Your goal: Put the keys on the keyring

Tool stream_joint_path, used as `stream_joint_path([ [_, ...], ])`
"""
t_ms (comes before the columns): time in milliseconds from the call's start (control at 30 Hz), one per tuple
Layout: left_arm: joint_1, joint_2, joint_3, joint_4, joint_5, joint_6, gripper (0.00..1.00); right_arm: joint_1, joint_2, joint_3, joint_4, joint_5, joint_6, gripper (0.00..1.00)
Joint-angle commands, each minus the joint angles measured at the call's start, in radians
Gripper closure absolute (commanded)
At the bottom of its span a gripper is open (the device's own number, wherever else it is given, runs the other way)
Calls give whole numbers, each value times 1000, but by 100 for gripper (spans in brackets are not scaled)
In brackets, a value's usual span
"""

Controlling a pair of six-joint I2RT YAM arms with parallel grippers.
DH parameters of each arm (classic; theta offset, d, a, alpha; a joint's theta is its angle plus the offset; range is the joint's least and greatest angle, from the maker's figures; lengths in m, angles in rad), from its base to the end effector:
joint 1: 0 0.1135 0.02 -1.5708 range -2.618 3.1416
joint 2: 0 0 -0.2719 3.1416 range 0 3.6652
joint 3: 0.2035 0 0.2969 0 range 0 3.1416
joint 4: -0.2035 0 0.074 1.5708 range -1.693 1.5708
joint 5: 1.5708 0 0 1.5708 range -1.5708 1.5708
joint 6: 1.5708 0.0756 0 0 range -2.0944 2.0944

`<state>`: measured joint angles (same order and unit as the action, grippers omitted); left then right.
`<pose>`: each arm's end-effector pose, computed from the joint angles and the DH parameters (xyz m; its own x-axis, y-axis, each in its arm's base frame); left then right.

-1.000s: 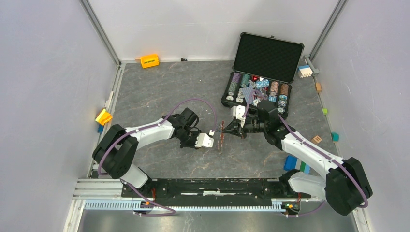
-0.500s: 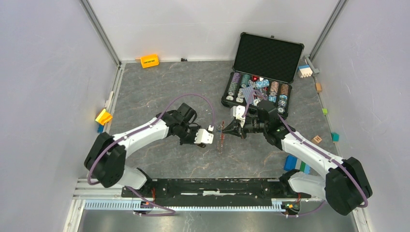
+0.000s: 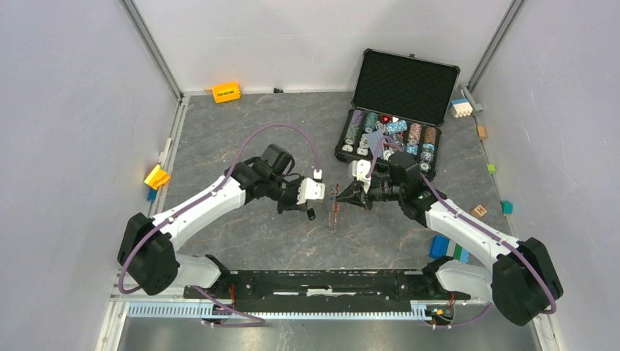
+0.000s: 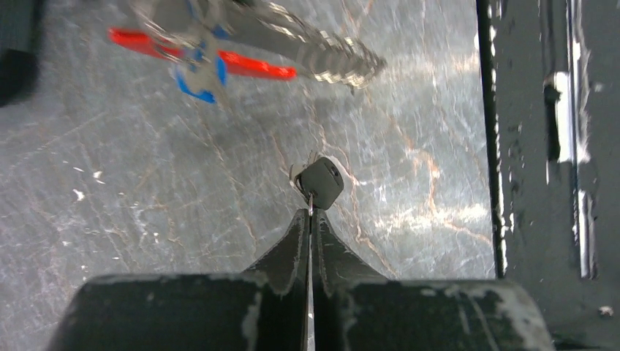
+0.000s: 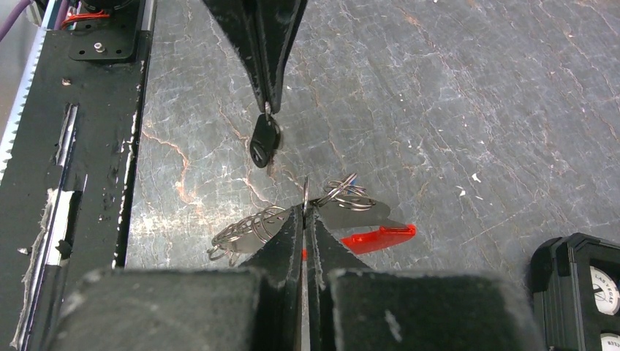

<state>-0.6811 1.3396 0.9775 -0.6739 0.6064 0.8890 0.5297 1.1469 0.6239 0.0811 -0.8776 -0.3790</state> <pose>0.2217 -0.2351 0.2142 0.1557 0.6950 -0.7019 0.9872 -0.1336 0.0867 0.2300 0.2021 0.2158 -0.0014 -0.2748 -0.9615 -0.9940 0.1060 -0.0288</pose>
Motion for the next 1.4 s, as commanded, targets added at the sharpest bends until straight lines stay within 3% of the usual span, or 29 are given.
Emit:
stream_joint_path([
  [0, -4, -2, 115, 13, 50, -242, 98, 16, 7, 30, 29, 6, 3, 100],
  [333, -35, 135, 304, -115, 58, -433, 98, 30, -10, 24, 40, 41, 5, 100],
  [600, -53, 161, 331, -168, 149, -422, 98, 33, -43, -8, 89, 63, 19, 100],
  [1367, -61, 224, 411, -122, 165, -446, 98, 50, -64, -27, 110, 44, 3, 100],
])
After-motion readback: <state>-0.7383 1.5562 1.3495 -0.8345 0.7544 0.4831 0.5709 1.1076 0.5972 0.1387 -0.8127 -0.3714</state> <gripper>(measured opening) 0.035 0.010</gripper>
